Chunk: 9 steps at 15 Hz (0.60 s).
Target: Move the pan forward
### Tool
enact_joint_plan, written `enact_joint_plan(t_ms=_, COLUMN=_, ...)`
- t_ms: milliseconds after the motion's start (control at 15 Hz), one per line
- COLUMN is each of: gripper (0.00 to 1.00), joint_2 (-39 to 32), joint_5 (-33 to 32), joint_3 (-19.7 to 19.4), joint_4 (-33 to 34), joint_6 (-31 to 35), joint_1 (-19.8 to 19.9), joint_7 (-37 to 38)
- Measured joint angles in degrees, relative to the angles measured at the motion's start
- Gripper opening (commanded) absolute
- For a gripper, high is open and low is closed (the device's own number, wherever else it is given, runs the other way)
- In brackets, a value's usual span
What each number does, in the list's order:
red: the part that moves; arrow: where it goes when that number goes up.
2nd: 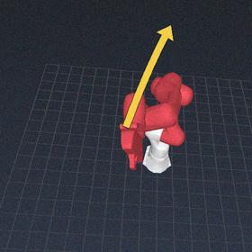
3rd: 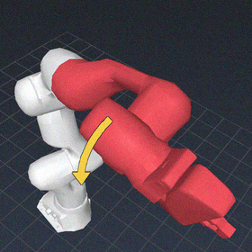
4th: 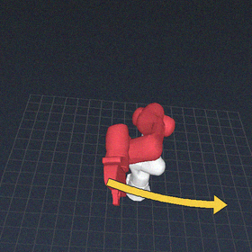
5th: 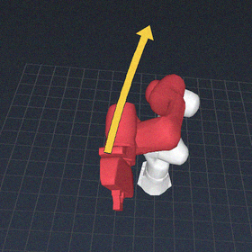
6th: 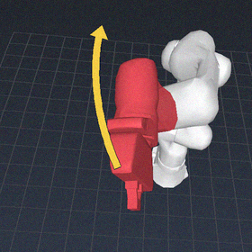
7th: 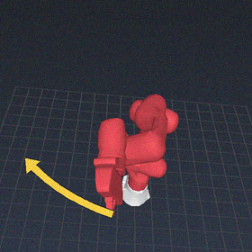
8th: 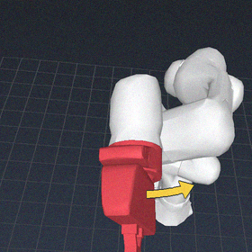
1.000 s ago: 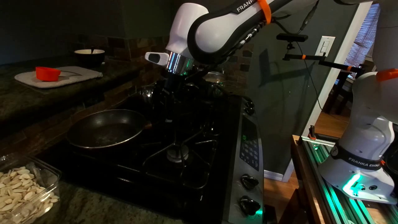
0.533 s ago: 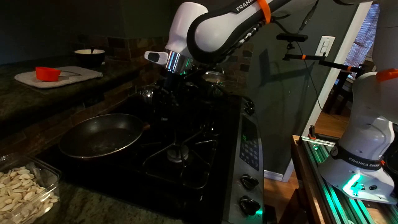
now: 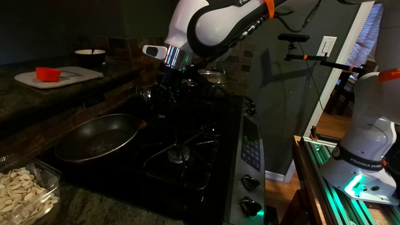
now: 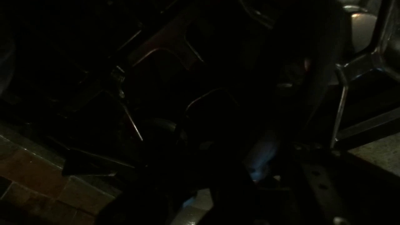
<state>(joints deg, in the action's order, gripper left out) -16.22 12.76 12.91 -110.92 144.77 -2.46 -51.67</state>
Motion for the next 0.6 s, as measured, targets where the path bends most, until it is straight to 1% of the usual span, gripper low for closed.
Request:
enact_joint_plan(t_ms=267, gripper=0.08, joint_2=0.48, joint_5=2.77, joint_3=0.38, joint_4=-0.04, joint_6=0.00, joint_1=0.64, joint_7=-0.22)
enact_joint_plan(t_ms=600, gripper=0.08, joint_2=1.55, joint_5=9.76, joint_3=1.27, joint_4=-0.87, joint_6=-0.01, joint_1=2.30, joint_7=-3.15)
